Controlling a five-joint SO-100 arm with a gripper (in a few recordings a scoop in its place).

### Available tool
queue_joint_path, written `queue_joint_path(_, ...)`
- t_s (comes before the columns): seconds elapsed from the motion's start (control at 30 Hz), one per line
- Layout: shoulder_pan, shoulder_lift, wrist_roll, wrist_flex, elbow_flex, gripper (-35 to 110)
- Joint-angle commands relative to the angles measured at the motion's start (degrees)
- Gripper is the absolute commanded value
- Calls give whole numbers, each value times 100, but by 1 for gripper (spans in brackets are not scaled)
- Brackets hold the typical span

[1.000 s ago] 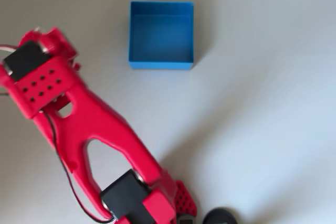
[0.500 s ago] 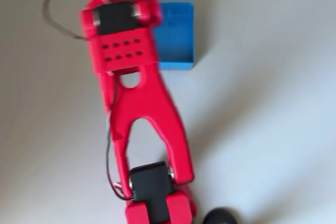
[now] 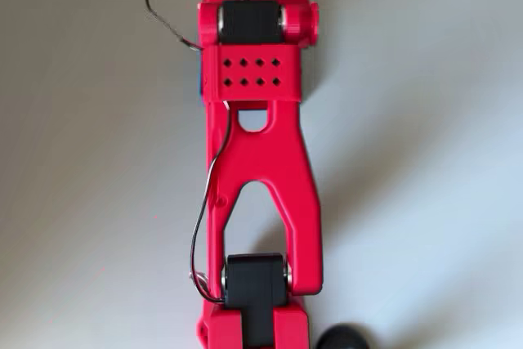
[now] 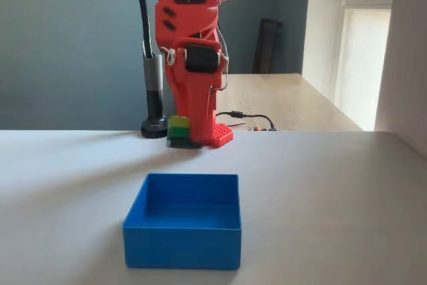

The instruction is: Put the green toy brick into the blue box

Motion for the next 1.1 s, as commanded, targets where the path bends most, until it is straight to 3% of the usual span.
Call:
queue_joint_path(0.0,97,-185,70,0,-220,0)
queue_joint_path(0.43,123,-1714,88,18,-659,0)
queue_joint_path(0.9,158,-1863,-9,18,-624,0)
queue_joint_path(1.07,158,-1863,-62,18,-431,20)
